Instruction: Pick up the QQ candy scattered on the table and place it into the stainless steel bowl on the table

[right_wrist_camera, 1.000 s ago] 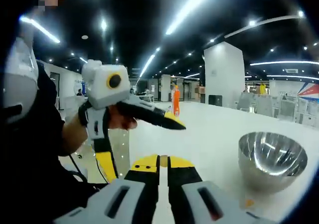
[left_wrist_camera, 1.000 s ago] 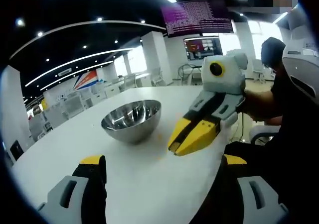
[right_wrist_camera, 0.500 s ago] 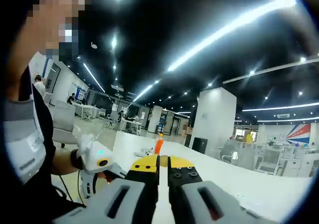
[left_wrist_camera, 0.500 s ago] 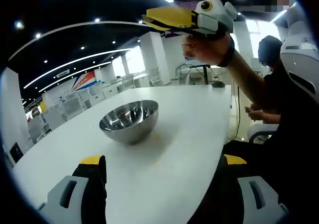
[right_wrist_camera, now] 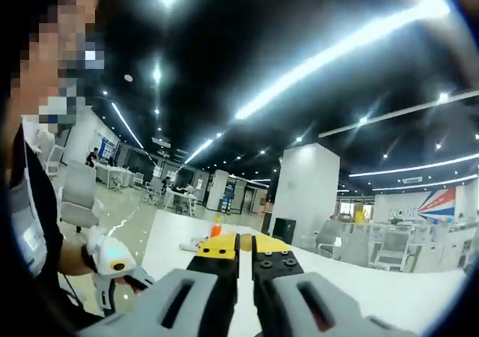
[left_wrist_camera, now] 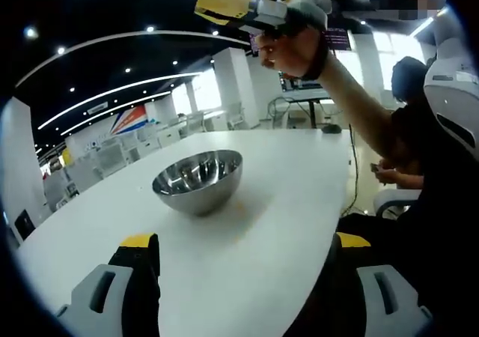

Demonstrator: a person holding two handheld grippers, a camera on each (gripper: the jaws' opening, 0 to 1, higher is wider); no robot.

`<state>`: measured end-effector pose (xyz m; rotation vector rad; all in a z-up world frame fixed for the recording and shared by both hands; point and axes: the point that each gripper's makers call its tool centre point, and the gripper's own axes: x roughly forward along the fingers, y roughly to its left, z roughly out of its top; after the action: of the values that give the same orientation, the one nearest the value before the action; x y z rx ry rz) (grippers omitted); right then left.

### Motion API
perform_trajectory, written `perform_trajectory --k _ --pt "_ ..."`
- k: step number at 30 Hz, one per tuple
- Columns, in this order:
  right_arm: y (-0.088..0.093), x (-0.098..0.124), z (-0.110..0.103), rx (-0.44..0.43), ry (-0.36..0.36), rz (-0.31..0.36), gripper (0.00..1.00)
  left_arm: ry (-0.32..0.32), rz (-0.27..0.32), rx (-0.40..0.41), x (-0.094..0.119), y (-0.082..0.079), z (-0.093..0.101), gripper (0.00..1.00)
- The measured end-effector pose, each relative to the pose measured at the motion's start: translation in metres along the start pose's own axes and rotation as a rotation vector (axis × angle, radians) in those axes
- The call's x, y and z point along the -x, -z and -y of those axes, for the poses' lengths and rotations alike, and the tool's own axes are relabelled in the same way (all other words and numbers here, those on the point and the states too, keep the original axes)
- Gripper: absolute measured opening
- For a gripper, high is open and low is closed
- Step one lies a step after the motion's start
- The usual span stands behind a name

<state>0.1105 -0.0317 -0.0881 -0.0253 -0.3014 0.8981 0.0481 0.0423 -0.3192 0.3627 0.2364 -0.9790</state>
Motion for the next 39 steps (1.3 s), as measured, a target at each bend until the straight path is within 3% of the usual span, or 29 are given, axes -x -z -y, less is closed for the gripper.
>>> perform_trajectory --k 2,7,9,12,21,26,34,39 --pt "0.007 -0.004 0.01 -0.055 -0.007 -0.023 0.05 -0.001 0.002 -0.005 0.0 -0.001 0.0 0.95" --pt "0.026 -0.014 0.038 -0.064 0.041 -0.054 0.05 -0.002 0.008 -0.002 0.001 -0.002 -0.001 0.95" --pt "0.044 -0.018 0.053 -0.083 0.071 -0.093 0.05 -0.001 0.007 0.0 0.001 -0.001 0.0 0.95" --pt "0.073 -0.017 0.073 -0.031 0.146 -0.179 0.05 -0.002 0.01 0.001 0.001 0.0 -0.001 0.95" --pt "0.134 -0.017 0.072 -0.092 0.151 -0.286 0.05 -0.007 0.012 0.002 0.002 0.001 -0.004 0.95" --pt "0.178 -0.017 0.073 -0.078 0.155 -0.404 0.05 -0.002 0.014 0.0 0.002 0.0 -0.003 0.95" --pt "0.224 -0.011 0.07 -0.087 0.153 -0.51 0.05 0.002 0.005 -0.004 0.003 0.003 -0.001 0.95" --pt "0.244 -0.003 0.07 -0.084 0.158 -0.57 0.06 0.003 0.007 -0.006 0.003 0.002 0.0 0.95"
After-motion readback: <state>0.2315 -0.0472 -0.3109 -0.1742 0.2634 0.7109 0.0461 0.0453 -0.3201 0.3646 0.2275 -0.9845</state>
